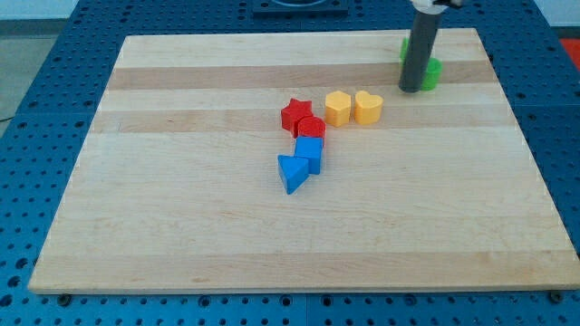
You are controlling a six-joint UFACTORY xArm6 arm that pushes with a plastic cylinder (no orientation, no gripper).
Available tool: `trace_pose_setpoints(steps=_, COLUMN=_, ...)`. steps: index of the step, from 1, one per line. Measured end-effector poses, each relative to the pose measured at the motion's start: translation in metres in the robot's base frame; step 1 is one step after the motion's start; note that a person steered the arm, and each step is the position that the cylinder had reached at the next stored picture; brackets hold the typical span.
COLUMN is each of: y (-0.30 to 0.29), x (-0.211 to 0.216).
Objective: Nudge the green star right a bit
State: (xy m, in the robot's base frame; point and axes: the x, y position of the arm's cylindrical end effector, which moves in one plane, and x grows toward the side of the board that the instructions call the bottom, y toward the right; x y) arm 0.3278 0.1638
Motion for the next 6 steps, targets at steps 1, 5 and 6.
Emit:
trace_pose_setpoints(steps=1, y=0.001, x=0.016)
trace_pose_setpoints(steps=5, y=-0.049, x=0.000)
trace_pose_setpoints(steps=6, y=-0.095, x=-0.031)
